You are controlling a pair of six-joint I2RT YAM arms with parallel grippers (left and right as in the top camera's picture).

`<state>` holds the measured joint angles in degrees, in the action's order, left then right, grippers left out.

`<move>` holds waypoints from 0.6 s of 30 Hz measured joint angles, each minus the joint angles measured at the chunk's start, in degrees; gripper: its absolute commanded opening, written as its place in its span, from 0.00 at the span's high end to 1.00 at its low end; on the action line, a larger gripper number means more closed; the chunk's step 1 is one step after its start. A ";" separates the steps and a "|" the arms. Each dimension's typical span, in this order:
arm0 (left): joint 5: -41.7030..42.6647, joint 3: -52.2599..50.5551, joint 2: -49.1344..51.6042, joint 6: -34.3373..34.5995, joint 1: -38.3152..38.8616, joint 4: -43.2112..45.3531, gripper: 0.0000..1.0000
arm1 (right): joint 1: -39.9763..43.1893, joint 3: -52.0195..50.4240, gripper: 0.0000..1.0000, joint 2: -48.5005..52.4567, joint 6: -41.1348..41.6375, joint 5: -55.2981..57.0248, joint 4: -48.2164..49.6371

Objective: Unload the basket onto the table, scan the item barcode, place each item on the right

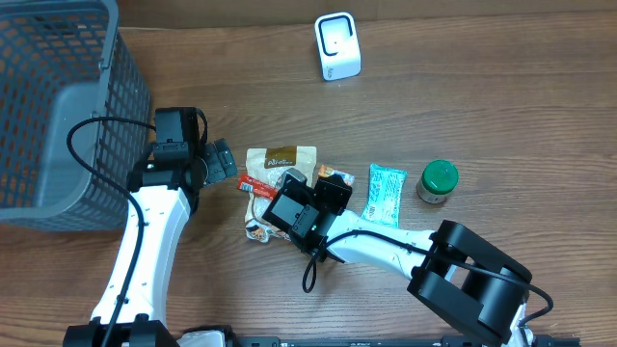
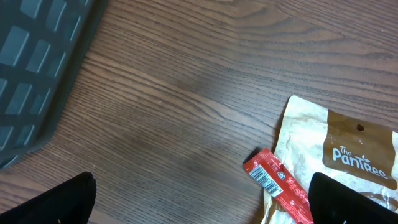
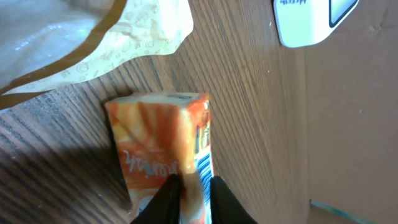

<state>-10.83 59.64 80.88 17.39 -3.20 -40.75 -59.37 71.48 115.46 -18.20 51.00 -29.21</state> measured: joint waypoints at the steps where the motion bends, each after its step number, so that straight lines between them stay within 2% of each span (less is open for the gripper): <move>1: 0.00 0.00 0.00 0.00 0.00 0.00 0.00 | 0.00 0.00 0.76 0.00 0.00 -0.02 -0.02; 5: 0.00 0.00 0.00 -0.02 0.00 0.00 0.00 | 0.00 0.00 0.67 0.00 -0.04 0.00 0.02; 13: 0.00 0.00 0.00 0.00 0.00 0.00 0.00 | -0.02 0.00 0.58 -0.07 -0.04 -0.02 -0.33; 14: 0.00 0.00 0.00 0.00 0.00 0.00 0.00 | 0.00 0.00 0.55 -0.17 0.02 -0.04 -0.35; 15: 0.00 0.00 0.00 0.00 0.00 0.00 0.00 | 0.00 0.00 0.48 -0.48 0.15 0.00 -0.33; 18: 0.02 0.00 0.00 0.00 0.00 -0.02 0.00 | 0.00 0.00 0.34 -2.58 1.01 -1.03 -0.50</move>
<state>-10.81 59.64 80.88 17.39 -3.20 -40.77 -59.37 71.48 112.88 -17.19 49.98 -29.71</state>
